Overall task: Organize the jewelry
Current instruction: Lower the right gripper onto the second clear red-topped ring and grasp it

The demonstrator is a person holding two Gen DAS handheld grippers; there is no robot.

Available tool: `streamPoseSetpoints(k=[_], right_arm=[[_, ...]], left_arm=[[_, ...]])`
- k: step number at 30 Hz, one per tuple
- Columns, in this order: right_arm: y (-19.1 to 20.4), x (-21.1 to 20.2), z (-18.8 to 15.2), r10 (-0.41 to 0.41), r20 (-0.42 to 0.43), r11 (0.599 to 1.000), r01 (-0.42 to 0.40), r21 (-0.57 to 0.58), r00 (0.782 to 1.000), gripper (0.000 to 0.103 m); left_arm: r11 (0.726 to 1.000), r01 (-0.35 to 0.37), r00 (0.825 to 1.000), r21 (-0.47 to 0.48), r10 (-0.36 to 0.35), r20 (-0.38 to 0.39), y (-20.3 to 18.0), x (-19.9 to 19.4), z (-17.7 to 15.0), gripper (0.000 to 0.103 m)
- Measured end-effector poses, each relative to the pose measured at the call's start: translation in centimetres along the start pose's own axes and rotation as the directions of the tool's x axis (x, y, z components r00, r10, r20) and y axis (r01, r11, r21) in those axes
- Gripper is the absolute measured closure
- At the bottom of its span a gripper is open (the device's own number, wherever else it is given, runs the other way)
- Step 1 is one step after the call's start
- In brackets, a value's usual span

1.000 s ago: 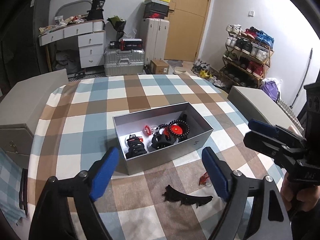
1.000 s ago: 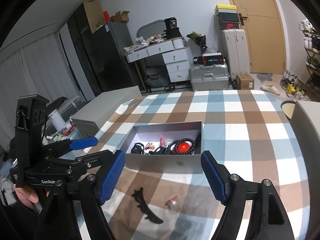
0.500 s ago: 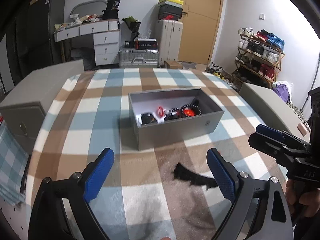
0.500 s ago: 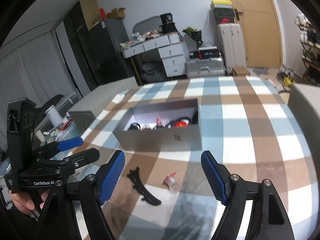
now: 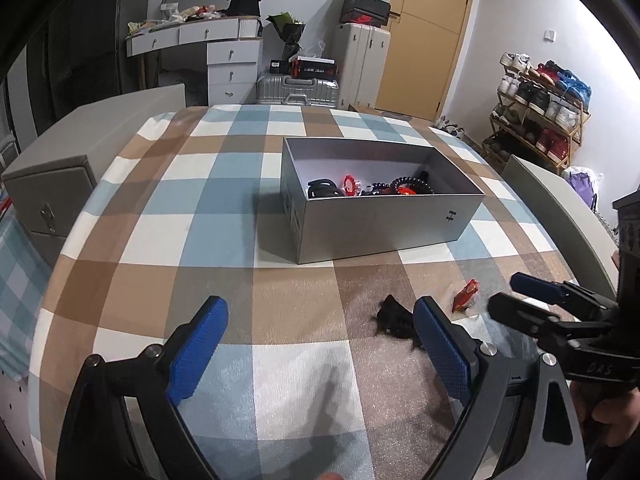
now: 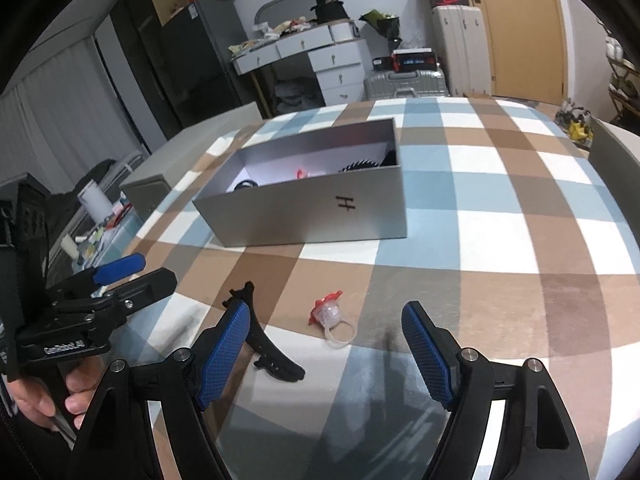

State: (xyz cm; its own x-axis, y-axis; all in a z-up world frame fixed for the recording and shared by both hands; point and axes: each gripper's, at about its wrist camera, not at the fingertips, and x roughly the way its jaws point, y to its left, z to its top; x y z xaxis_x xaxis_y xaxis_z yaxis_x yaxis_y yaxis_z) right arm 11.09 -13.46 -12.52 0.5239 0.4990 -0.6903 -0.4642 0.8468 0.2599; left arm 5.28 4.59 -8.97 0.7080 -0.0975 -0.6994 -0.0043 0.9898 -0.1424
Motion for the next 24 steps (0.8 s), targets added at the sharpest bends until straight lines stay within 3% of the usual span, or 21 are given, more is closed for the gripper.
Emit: streamPoseSetpoints(k=[9,17,19,24], right_arm=[[0.3,2.1,0.1,-0.013,-0.07,1.0,0.011,-0.024,0.997,0.037],[1.1,2.9,0.0,-0.042,-0.093,0.997,0.035,-0.069,0.995,0.058],[1.5,3.1,-0.1,-0.091,-0.095,0.99,0.08,-0.114,0.991,0.084],[0.5,2.9,-0.2,-0.041,-0.082,0.998,0.036,-0.055,0.996,0.085]], left_arm=[[1.0,0.006,1.0,-0.005,-0.006,-0.018,0.3,0.4,-0.5,0.012],[1.0,0.021,0.999,0.005,-0.021,-0.034,0.0,0.8,-0.5,0.012],[1.0,0.019,0.999,0.015,-0.019,-0.029,-0.1,0.8,-0.5,0.012],[1.0,0.023,0.999,0.017,-0.022,-0.032,-0.2,0.7,-0.5,0.012]])
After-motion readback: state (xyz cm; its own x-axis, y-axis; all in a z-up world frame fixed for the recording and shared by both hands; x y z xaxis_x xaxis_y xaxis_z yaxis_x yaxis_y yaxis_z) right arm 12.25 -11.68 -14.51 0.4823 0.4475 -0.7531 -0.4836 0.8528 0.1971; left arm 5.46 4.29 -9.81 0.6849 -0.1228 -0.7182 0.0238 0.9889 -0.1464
